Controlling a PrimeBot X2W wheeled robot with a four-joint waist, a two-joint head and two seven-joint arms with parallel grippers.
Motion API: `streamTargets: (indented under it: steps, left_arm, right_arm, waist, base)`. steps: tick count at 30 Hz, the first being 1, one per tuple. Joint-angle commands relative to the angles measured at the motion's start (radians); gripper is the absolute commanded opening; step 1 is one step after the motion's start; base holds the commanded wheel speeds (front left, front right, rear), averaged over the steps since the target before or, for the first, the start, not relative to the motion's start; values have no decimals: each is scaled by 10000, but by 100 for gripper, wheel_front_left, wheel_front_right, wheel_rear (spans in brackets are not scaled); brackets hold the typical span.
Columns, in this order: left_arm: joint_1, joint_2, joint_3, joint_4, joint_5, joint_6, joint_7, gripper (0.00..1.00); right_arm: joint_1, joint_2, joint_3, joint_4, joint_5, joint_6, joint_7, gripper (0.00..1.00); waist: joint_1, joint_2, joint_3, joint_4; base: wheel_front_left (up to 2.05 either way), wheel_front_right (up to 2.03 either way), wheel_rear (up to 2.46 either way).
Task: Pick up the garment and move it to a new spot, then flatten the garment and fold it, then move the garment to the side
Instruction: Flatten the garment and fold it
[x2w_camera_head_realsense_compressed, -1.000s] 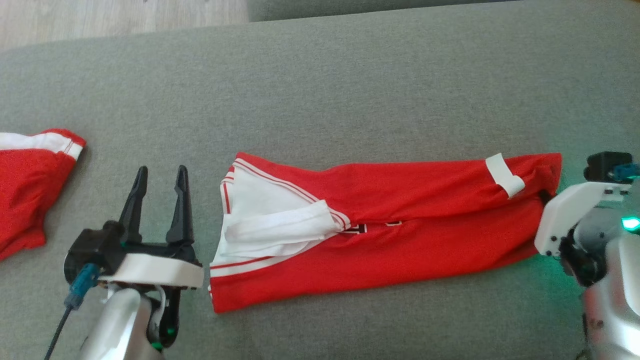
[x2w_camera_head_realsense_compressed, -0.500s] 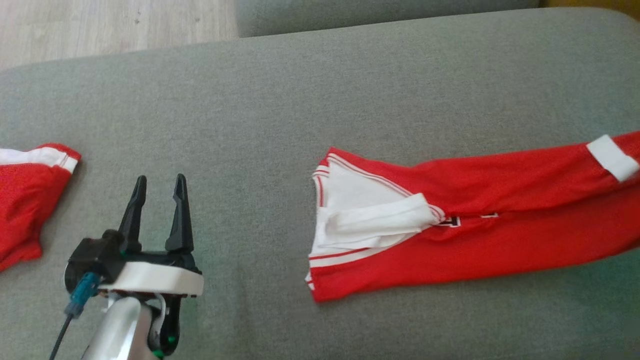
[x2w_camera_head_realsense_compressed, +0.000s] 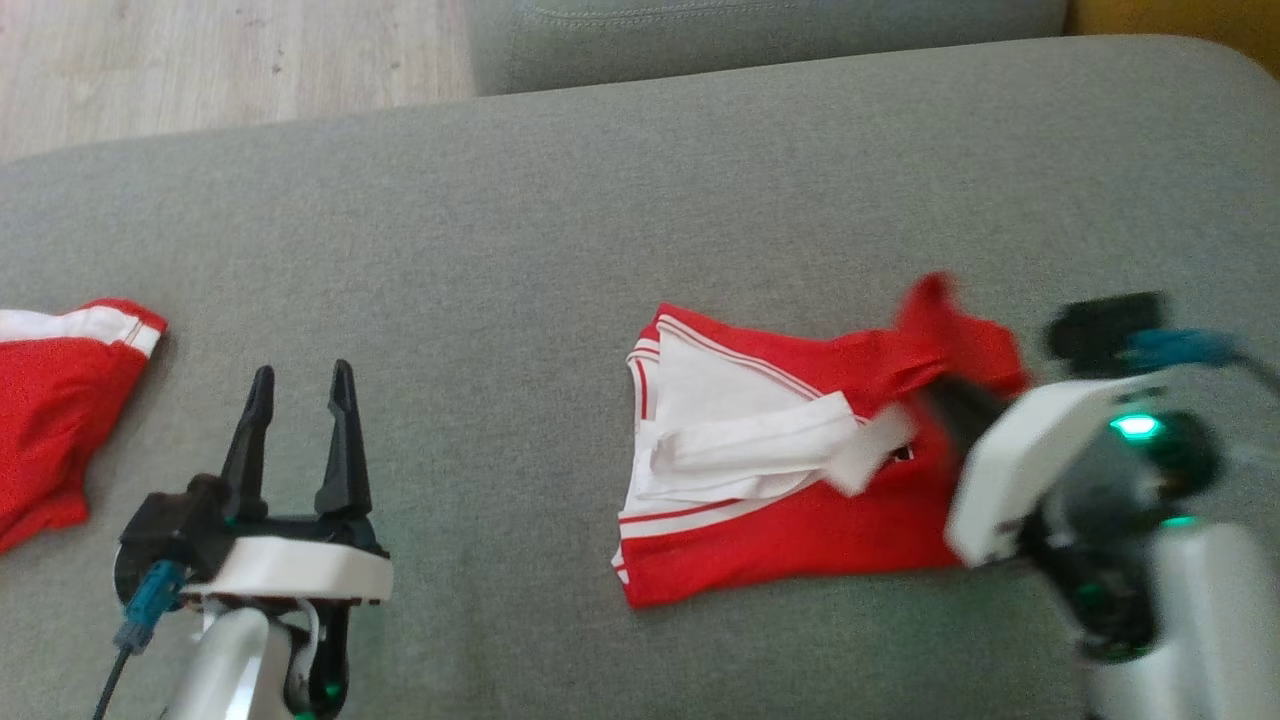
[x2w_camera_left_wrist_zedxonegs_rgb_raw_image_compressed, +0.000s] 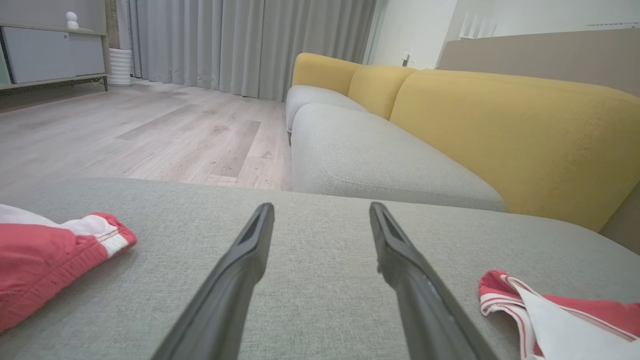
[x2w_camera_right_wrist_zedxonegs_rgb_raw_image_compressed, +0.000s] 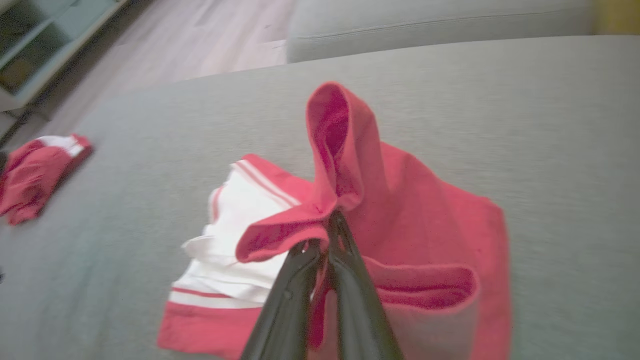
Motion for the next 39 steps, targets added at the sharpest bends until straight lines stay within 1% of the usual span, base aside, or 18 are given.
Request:
streamTargets:
  steps: [1, 4, 7, 12, 15, 16, 17, 20, 23, 24, 26, 28, 31, 32, 34, 36, 38, 39]
  left_arm:
    - [-234, 165, 458, -358, 60, -28, -95, 100]
    - [-320, 173, 484, -365, 68, -77, -95, 100]
    - [-405, 139, 435, -331, 106, -133, -95, 100]
    - [-544, 21, 295, -210, 157, -221, -95, 100]
    - [-604, -56, 219, -131, 194, -261, -95, 100]
    - [-614, -71, 210, -108, 202, -274, -95, 100]
    - [-618, -82, 211, -88, 208, -285, -95, 100]
    - [-590, -85, 253, -15, 209, -325, -95, 100]
    - [-510, -117, 294, 19, 239, -323, -95, 100]
    - [-466, -116, 327, 4, 246, -311, -95, 100]
    - [-357, -94, 415, -45, 257, -280, -95, 100]
    - [-256, -67, 500, -106, 261, -258, -95, 100]
    - [-139, -38, 606, -203, 262, -237, -95, 100]
    - [-120, -33, 631, -237, 267, -233, -95, 100]
    - [-104, -27, 664, -281, 277, -237, -95, 100]
    - [-133, -36, 656, -289, 289, -252, -95, 100]
    - [-190, -51, 620, -272, 305, -275, -95, 100]
    - [-225, -55, 600, -260, 313, -287, -95, 100]
  right_arm:
    - [-442, 97, 715, -279, 263, -9, -237, 0]
    - [-784, 168, 1873, 415, 488, -9, -789, 0]
    - [-1271, 181, 2735, 1391, 999, -9, -1529, 0]
    - [-2176, 184, 3731, 3142, 1606, -9, -2459, 0]
    - [-2486, 185, 3967, 4063, 1792, -9, -2780, 0]
    - [-2538, 185, 4030, 4318, 1850, -9, -2807, 48]
    - [-2583, 185, 4069, 4502, 1963, -9, -2873, 100]
    - [-2667, 186, 4151, 4579, 2477, -9, -3236, 100]
    - [-2659, 186, 4006, 3855, 3506, -9, -3887, 100]
    - [-2673, 186, 3850, 3537, 3586, -9, -4123, 100]
    - [-2661, 186, 3212, 3002, 2847, -9, -4479, 100]
    - [-2493, 75, 2499, 2466, 1984, -9, -4573, 100]
    - [-2102, -552, 1673, 1883, 583, -9, -4489, 100]
    - [-1936, -771, 1480, 1807, 142, -9, -4432, 100]
    - [-1534, -802, 1020, 1843, -246, -9, -4296, 100]
    - [-1199, -1002, 944, 2000, -821, -9, -4146, 100]
    - [-948, -1052, 1003, 2281, -1139, -9, -4105, 100]
    - [-894, -1136, 1137, 2415, -1397, -9, -4143, 47]
  waist:
    - [1, 0, 57, 45]
    - [1, 0, 182, 187]
    - [1, 0, 318, 393]
    - [1, 0, 473, 777]
    - [1, 0, 492, 954]
    - [1, 0, 491, 993]
    - [1, 0, 482, 1013]
    - [1, 0, 397, 1017]
    - [1, 0, 223, 952]
    - [1, 0, 175, 903]
    - [1, 0, 82, 781]
    - [1, 0, 14, 676]
    - [1, 0, -19, 556]
    - [1, 0, -7, 531]
    - [1, 0, 18, 507]
    - [1, 0, 62, 521]
    - [1, 0, 108, 556]
    - [1, 0, 135, 575]
  base:
    - [0, 0, 0]
    - [0, 0, 0]
    - [0, 0, 0]
    - [0, 0, 0]
    - [0, 0, 0]
    - [0, 0, 0]
    - [0, 0, 0]
    - [0, 0, 0]
    - [0, 0, 0]
    - [0, 0, 0]
    - [0, 0, 0]
    - [0, 0, 0]
    - [0, 0, 0]
    - [0, 0, 0]
    - [0, 0, 0]
    - [0, 0, 0]
    - [0, 0, 0]
    - [0, 0, 0]
